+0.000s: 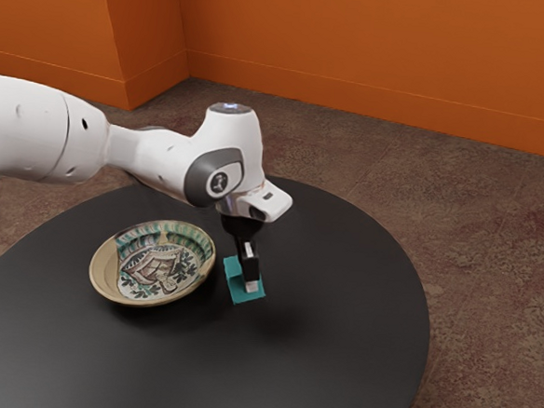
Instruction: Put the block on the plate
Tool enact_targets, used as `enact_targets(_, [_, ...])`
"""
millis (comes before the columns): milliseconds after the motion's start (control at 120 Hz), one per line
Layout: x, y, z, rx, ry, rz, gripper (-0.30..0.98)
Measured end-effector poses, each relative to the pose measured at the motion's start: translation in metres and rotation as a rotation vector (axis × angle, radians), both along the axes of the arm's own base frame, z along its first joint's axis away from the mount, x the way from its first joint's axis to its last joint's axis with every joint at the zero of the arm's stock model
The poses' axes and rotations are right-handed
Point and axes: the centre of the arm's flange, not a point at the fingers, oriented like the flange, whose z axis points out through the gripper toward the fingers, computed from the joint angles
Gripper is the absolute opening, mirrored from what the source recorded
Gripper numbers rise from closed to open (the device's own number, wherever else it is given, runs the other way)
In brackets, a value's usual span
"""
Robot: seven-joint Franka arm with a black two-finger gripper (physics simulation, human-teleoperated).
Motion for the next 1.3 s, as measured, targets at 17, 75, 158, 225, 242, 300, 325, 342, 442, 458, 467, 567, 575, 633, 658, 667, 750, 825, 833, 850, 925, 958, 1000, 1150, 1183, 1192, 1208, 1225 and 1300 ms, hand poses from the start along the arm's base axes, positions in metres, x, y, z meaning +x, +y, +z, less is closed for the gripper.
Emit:
enact_targets(17, [0.001, 0.002, 0.004, 0.003, -0.004, 0.003, 0.4])
enact_targets(75, [0.005, 0.009, 0.015, 0.011, -0.019, 0.01, 0.4])
enact_targets(158, [0.013, 0.021, 0.03, 0.02, -0.039, 0.03, 0.4])
enact_targets(225, [0.019, 0.033, 0.043, 0.028, -0.051, 0.05, 0.4])
enact_targets(242, [0.02, 0.036, 0.047, 0.03, -0.053, 0.057, 0.41])
enact_targets(300, [0.021, 0.051, 0.059, 0.041, -0.059, 0.077, 0.41])
enact_targets(325, [0.021, 0.057, 0.064, 0.047, -0.06, 0.086, 0.41])
enact_targets(342, [0.021, 0.061, 0.067, 0.05, -0.06, 0.091, 0.41])
enact_targets(442, [0.018, 0.086, 0.071, 0.063, -0.037, 0.13, 0.41])
enact_targets(458, [0.017, 0.091, 0.07, 0.065, -0.03, 0.137, 0.41])
enact_targets(467, [0.017, 0.093, 0.069, 0.065, -0.027, 0.141, 0.41])
enact_targets(567, [0.01, 0.12, 0.057, 0.074, 0.02, 0.185, 0.41])
enact_targets(575, [0.009, 0.122, 0.056, 0.075, 0.024, 0.189, 0.41])
enact_targets(633, [0.004, 0.138, 0.049, 0.082, 0.049, 0.215, 0.41])
enact_targets(658, [0.003, 0.145, 0.046, 0.085, 0.058, 0.227, 0.41])
enact_targets(667, [0.002, 0.147, 0.045, 0.085, 0.061, 0.23, 0.41])
enact_targets(750, [-0.003, 0.163, 0.034, 0.092, 0.091, 0.259, 0.41])
enact_targets(825, [-0.005, 0.173, 0.025, 0.095, 0.112, 0.276, 0.41])
enact_targets(833, [-0.005, 0.174, 0.024, 0.096, 0.114, 0.278, 0.41])
enact_targets(850, [-0.006, 0.176, 0.02, 0.097, 0.119, 0.282, 0.41])
enact_targets(925, [-0.006, 0.185, 0.008, 0.1, 0.139, 0.297, 0.41])
enact_targets(958, [-0.006, 0.188, 0.002, 0.102, 0.145, 0.302, 0.4])
enact_targets(1000, [-0.006, 0.19, -0.002, 0.103, 0.15, 0.306, 0.41])
enact_targets(1150, [-0.005, 0.192, -0.004, 0.103, 0.149, 0.312, 0.55])
enact_targets(1183, [-0.005, 0.192, -0.002, 0.102, 0.144, 0.312, 0.57])
enact_targets(1192, [-0.005, 0.192, -0.001, 0.101, 0.142, 0.313, 0.57])
enact_targets(1208, [-0.005, 0.192, 0.001, 0.101, 0.139, 0.313, 0.58])
enact_targets(1225, [-0.005, 0.191, 0.004, 0.1, 0.134, 0.313, 0.59])
enact_targets(1300, [-0.005, 0.19, 0.017, 0.095, 0.114, 0.312, 0.62])
